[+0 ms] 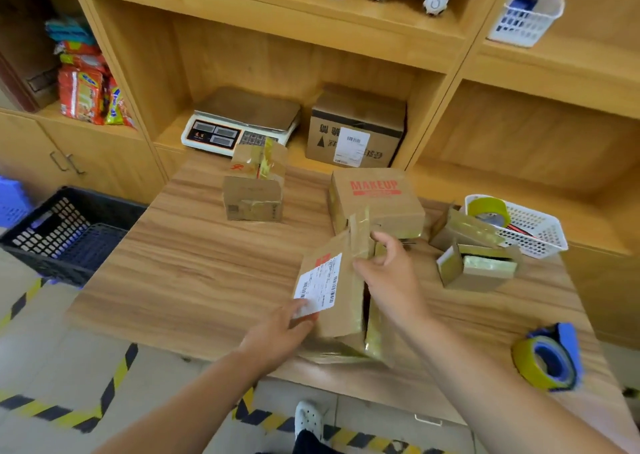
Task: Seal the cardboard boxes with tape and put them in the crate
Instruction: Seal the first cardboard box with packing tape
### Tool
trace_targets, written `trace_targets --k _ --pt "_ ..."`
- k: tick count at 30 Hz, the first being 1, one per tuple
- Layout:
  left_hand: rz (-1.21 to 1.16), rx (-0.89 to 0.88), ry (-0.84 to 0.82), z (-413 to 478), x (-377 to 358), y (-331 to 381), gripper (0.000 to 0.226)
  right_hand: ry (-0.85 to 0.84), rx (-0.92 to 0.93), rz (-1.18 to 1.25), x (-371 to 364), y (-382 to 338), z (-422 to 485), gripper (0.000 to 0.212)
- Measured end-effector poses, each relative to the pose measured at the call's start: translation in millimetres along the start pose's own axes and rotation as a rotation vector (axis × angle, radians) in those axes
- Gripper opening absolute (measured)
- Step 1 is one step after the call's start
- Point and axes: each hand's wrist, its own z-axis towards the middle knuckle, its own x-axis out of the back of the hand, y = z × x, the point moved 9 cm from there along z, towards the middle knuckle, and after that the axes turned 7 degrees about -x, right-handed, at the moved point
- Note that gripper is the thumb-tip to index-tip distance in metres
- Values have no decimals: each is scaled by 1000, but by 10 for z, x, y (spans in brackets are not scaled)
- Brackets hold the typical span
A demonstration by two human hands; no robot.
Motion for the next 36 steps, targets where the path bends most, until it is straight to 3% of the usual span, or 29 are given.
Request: trace_targets --k 4,8,10,12,14,18,26,31,36 --pt "-251 -71 -118 -19 -228 221 63 8 44 -160 -71 160 -101 52" --pt "-481 -158 -62 4 -200 489 46 4 148 -335 -166 204 -201 49" --pt "-495 -161 -30 31 -185 490 54 41 177 -366 -108 224 -216 45" --pt "-438 -159 -22 24 -187 484 73 110 189 -396 26 258 -206 42" --pt "-350 -153 -9 -2 -177 505 77 151 200 -499 125 330 -174 45" --pt "-70 -106 33 -16 -165 529 111 129 166 -666 152 558 -114 59" --pt "322 -164 14 20 -259 642 101 168 152 -632 178 782 -273 50" --pt "398 -199 -55 115 -267 649 101 194 222 -726 200 804 -459 44" --pt "471 -272 -176 281 -206 749 99 378 349 -856 346 676 -614 27"
